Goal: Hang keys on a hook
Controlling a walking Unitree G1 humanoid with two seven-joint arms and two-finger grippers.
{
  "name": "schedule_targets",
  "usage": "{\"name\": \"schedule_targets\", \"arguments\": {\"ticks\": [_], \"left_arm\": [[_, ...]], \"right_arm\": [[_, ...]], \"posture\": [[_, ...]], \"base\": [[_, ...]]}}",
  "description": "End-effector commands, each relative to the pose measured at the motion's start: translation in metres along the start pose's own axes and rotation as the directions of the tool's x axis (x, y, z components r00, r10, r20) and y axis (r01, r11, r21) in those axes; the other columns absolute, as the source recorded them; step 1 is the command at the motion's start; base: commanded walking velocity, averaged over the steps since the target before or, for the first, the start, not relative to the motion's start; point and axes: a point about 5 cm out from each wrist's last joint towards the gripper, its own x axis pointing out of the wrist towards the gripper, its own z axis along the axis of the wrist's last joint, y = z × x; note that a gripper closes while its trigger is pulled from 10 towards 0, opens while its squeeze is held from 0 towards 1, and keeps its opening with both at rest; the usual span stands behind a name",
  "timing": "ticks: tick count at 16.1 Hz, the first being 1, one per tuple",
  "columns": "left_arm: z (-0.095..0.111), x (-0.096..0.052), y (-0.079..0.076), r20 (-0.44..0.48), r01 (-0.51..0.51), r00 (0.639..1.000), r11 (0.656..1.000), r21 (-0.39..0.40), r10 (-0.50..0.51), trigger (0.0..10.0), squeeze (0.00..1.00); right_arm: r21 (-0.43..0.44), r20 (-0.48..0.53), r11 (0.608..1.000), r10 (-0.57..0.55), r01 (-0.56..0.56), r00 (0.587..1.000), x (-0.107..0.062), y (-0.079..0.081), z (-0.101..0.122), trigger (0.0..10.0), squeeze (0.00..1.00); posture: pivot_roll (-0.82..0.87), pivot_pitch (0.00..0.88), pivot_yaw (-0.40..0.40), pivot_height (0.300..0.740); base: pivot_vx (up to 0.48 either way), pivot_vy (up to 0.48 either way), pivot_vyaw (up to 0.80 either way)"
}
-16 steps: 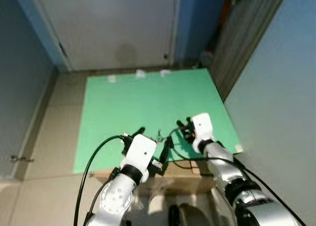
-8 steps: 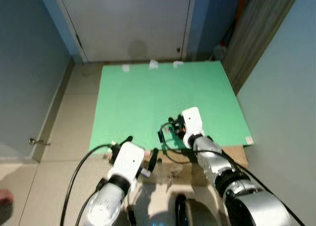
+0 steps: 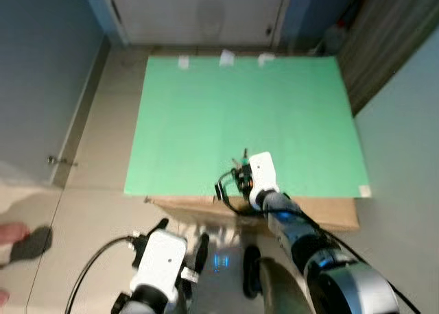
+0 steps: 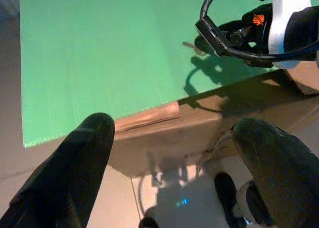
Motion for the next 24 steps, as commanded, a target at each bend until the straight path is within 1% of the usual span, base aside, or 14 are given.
{"name": "schedule_targets", "arguments": {"ticks": [1,3,5,11,12,13,14,16,18,19,21,22,23,24], "left_arm": [[-0.001,-0.006,-0.003,-0.025,0.002,1.0,1.0,0.001,-0.002,10.0,0.0],[0.001,-0.01,-0.009,-0.023,0.013,1.0,0.999,-0.03,-0.014,10.0,0.0],[0.002,-0.012,-0.017,-0.03,0.035,0.999,0.999,-0.039,-0.036,10.0,0.0],[0.001,-0.017,-0.02,-0.047,0.026,0.999,0.999,-0.046,-0.028,10.0,0.0],[0.001,-0.017,-0.02,-0.048,0.023,0.999,0.999,-0.045,-0.025,10.0,0.0],[0.001,-0.017,-0.02,-0.049,0.022,0.999,0.999,-0.045,-0.024,10.0,0.0],[0.0,-0.016,-0.02,-0.05,0.025,0.998,0.999,-0.044,-0.027,10.0,0.0],[0.0,-0.015,-0.022,-0.049,0.032,0.998,0.999,-0.043,-0.034,10.0,0.0],[0.0,-0.015,-0.022,-0.049,0.036,0.998,0.998,-0.042,-0.038,10.0,0.0],[-0.001,-0.015,-0.022,-0.048,0.04,0.998,0.998,-0.039,-0.041,10.0,0.0],[-0.001,-0.014,-0.021,-0.047,0.042,0.998,0.999,-0.034,-0.043,10.0,0.0],[-0.001,-0.013,-0.02,-0.046,0.042,0.998,0.999,-0.029,-0.043,10.0,0.0],[-0.001,-0.013,-0.02,-0.046,0.042,0.998,0.999,-0.026,-0.043,10.0,0.0],[-0.002,-0.011,-0.02,-0.043,0.045,0.998,0.999,-0.021,-0.046,10.0,0.0]], "right_arm": [[0.023,-0.044,1.0,-0.008,0.009,0.999,-0.002,0.002,-0.01,10.0,0.0],[0.036,-0.064,0.999,-0.033,0.035,0.997,-0.002,0.001,-0.012,10.0,0.0],[0.036,-0.07,0.998,-0.047,0.05,0.996,-0.001,-0.001,-0.011,10.0,0.0],[0.056,-0.071,0.996,-0.063,0.067,0.995,0.0,0.002,-0.01,10.0,0.0],[0.094,-0.066,0.992,-0.079,0.085,0.995,0.0,0.002,-0.009,10.0,0.0],[0.103,-0.066,0.991,-0.084,0.09,0.994,0.0,0.001,-0.009,10.0,0.0],[0.167,-0.079,0.978,-0.11,0.122,0.991,-0.002,-0.004,-0.012,10.0,0.0],[0.286,-0.098,0.941,-0.157,0.179,0.983,-0.004,-0.013,-0.014,10.0,0.0],[0.342,-0.101,0.918,-0.177,0.201,0.979,-0.004,-0.016,-0.014,10.0,0.0],[0.39,-0.101,0.895,-0.195,0.219,0.976,-0.003,-0.019,-0.012,10.0,0.0],[0.367,-0.091,0.906,-0.191,0.211,0.977,-0.002,-0.019,-0.008,10.0,0.0],[0.256,-0.077,0.949,-0.168,0.182,0.983,0.0,-0.016,-0.005,10.0,0.0],[0.196,-0.064,0.968,-0.147,0.157,0.987,0.0,-0.013,-0.003,10.0,0.0],[0.108,-0.025,0.989,-0.1,0.102,0.995,0.002,-0.007,0.002,10.0,0.0]], "posture": [[0.22,0.413,0.017,0.74],[0.22,0.417,0.018,0.74],[0.22,0.424,0.02,0.74],[0.23,0.441,0.011,0.74],[0.23,0.44,0.009,0.74],[0.23,0.44,0.009,0.74],[0.22,0.439,0.007,0.74],[0.21,0.44,0.009,0.74],[0.21,0.438,0.011,0.74],[0.21,0.436,0.013,0.74],[0.21,0.434,0.015,0.74],[0.21,0.434,0.015,0.74],[0.2,0.429,0.015,0.74],[0.19,0.42,0.012,0.74]], "base": [[0.0,0.0,0.0],[0.0,0.0,0.0],[0.0,0.0,0.0],[0.0,0.0,0.0],[0.0,0.0,0.0],[0.0,0.0,0.0],[0.0,0.0,0.0],[0.0,0.0,0.0],[0.0,0.0,0.0],[0.0,0.0,0.0],[0.0,0.0,0.0],[0.0,0.0,0.0],[0.0,0.0,0.0],[0.0,0.0,0.0]]}}
